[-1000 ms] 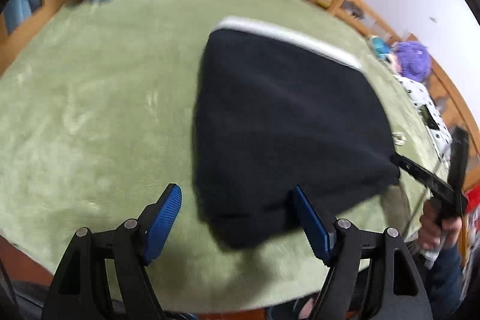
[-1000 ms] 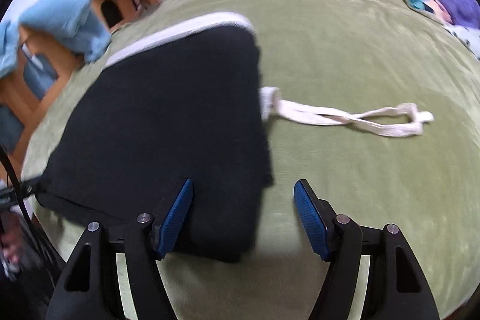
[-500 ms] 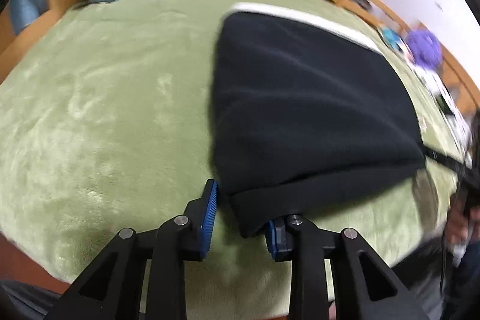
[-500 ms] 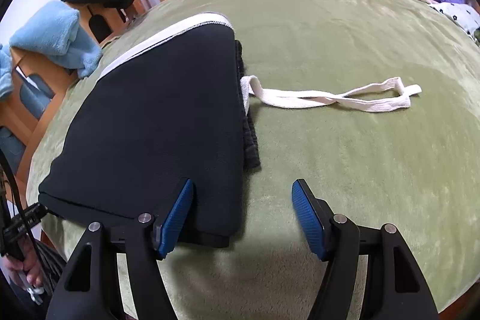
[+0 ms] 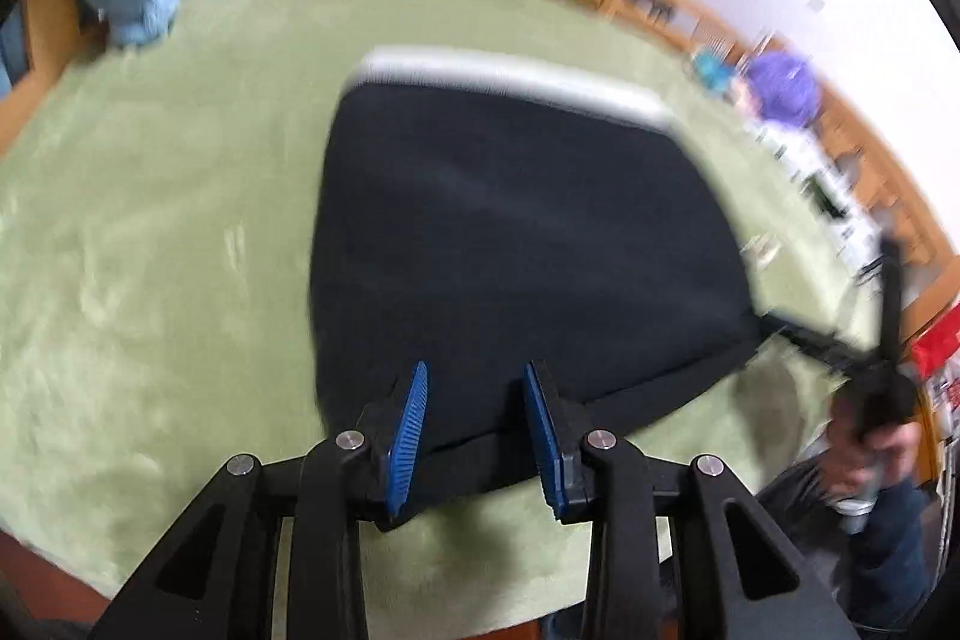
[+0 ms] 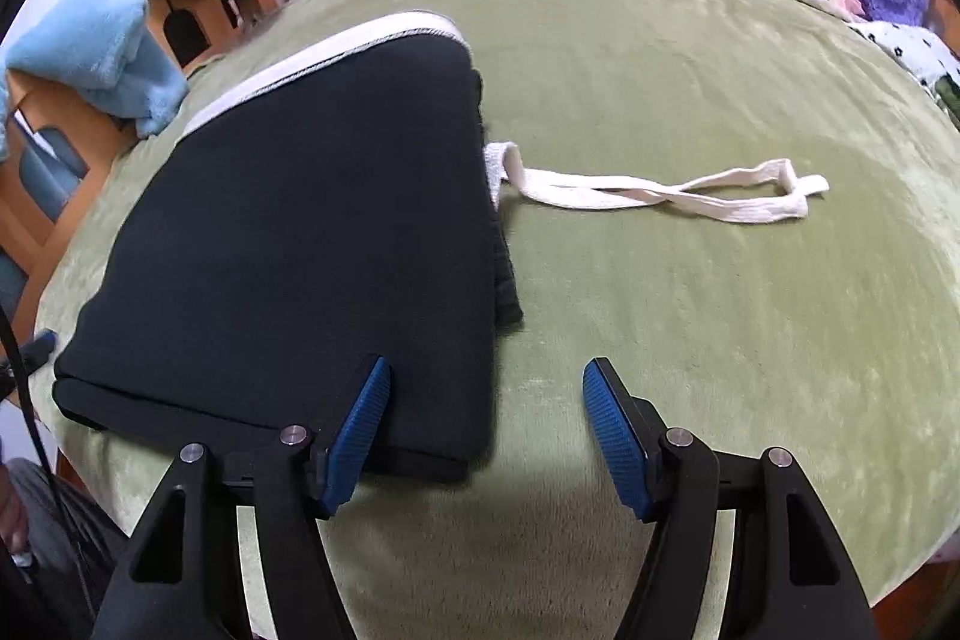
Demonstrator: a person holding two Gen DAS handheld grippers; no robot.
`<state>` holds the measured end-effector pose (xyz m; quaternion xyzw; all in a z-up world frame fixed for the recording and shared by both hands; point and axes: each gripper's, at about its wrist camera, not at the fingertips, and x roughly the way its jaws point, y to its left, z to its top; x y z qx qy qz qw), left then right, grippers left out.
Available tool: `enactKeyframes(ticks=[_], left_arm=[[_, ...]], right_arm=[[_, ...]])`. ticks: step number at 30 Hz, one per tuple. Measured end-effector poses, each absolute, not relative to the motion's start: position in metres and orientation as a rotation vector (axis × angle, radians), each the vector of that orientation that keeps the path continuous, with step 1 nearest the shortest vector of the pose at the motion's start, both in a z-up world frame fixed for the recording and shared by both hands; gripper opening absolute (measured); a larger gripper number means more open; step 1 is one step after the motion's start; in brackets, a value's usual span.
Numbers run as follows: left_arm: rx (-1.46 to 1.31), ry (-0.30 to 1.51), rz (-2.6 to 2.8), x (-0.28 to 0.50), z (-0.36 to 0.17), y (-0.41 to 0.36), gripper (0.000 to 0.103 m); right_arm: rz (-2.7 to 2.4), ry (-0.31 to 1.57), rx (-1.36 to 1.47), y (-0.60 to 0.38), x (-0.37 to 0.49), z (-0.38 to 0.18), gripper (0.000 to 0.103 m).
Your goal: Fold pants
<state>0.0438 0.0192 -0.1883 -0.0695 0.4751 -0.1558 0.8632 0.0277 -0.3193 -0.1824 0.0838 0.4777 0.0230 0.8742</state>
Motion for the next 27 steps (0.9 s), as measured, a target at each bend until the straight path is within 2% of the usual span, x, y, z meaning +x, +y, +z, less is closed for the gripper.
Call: enactKeyframes(ticks=[3, 9, 11, 13, 19, 23, 27], left_arm=[[-0.11, 0.976, -0.306, 0.035, -0.186, 0.015, 0.03], [-0.153, 0.942, -0.282, 0.026, -0.149, 0.019, 0.033], [-0.16, 0.912, -0.278, 0.021, -0.132, 0.018, 0.051], [-0.159, 0.868, -0.272, 0.015, -0.112, 0.017, 0.059], [-0.123, 0.764, -0.272, -0.017, -0.058, 0.0, 0.066], [-0.124, 0.682, -0.265, -0.041, -0.024, -0.008, 0.081], [-0.113, 0.664, -0.239, -0.06, -0.012, -0.019, 0.085]], right_arm=[[0.005, 0.985, 0.175, -0.322, 0.019, -0.174, 0.066], [-0.014, 0.923, 0.181, -0.315, 0.005, -0.137, 0.065], [-0.007, 0.872, 0.173, -0.309, -0.007, -0.114, 0.066], [0.003, 0.841, 0.172, -0.304, -0.017, -0.098, 0.066], [-0.01, 0.772, 0.149, -0.296, -0.053, -0.055, 0.067], [-0.038, 0.74, 0.126, -0.296, -0.081, -0.031, 0.072], [-0.053, 0.696, 0.164, -0.305, -0.108, -0.01, 0.079]])
